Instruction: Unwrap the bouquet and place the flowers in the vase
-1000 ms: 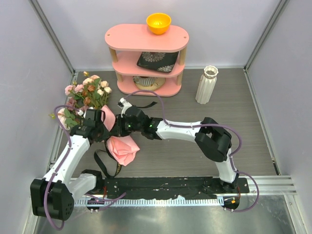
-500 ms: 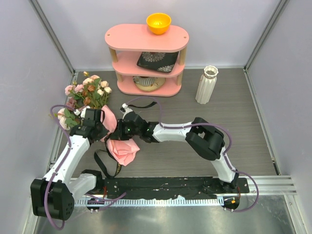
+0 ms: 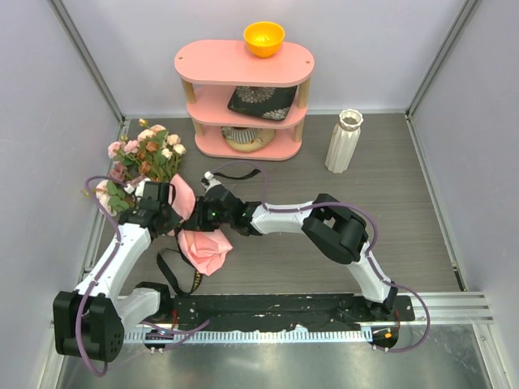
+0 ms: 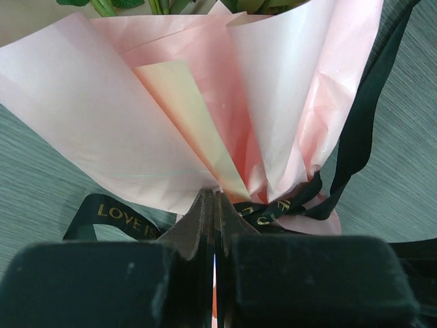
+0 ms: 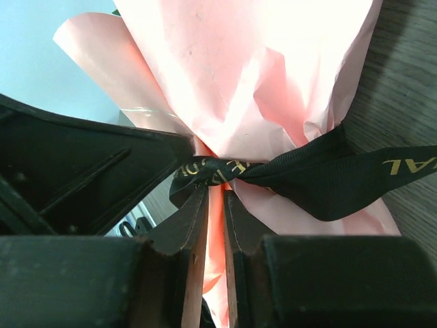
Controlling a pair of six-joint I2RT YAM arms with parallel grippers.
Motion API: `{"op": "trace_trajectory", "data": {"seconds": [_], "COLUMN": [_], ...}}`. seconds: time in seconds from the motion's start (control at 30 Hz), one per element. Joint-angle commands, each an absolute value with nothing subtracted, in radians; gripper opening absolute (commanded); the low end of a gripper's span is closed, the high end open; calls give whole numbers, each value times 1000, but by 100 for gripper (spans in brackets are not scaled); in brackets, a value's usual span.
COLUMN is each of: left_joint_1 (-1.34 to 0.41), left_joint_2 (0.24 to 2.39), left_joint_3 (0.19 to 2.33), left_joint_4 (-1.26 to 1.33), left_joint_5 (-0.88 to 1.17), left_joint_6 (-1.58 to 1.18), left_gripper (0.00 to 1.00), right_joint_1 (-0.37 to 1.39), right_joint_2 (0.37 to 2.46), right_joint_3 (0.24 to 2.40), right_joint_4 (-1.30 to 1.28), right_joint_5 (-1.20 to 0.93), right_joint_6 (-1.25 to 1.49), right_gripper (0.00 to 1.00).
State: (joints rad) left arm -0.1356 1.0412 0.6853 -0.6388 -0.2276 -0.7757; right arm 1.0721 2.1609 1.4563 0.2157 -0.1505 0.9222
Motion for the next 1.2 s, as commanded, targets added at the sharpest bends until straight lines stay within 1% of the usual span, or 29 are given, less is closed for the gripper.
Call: {"op": "trace_trajectory", "data": {"seconds": [0.0, 0.23, 0.4, 0.53, 0.83, 1.17], "left_joint_1": [-126, -126, -121, -112, -92, -86], "left_joint_2": [1054, 1035, 1054, 1078, 1094, 1155], "left_joint_3": [680, 722, 745, 770, 775, 718], "left_joint_4": [-595, -624, -615, -627, -608, -543], "left_joint_5": [-238, -218, -230, -230, -233, -209], "left_joint_6": [-808, -824, -828, -824, -813, -834], "left_gripper": [0, 0, 0, 0, 0, 0], "right_joint_1": [1063, 1048, 1043, 1042, 1043, 1042], "right_joint_2": [2158, 2158, 2171, 2175, 2171, 2207], "right_joint_3": [1494, 1460, 1448, 1450, 1420, 1470], "right_joint_4": [285, 351, 387, 371, 362, 426], "right_joint_5": [-127, -133, -133, -127, -117, -183], "right_joint_6": [957, 1026, 1042, 1040, 1023, 1015], "right_gripper": [22, 24, 20, 21, 23, 24]}}
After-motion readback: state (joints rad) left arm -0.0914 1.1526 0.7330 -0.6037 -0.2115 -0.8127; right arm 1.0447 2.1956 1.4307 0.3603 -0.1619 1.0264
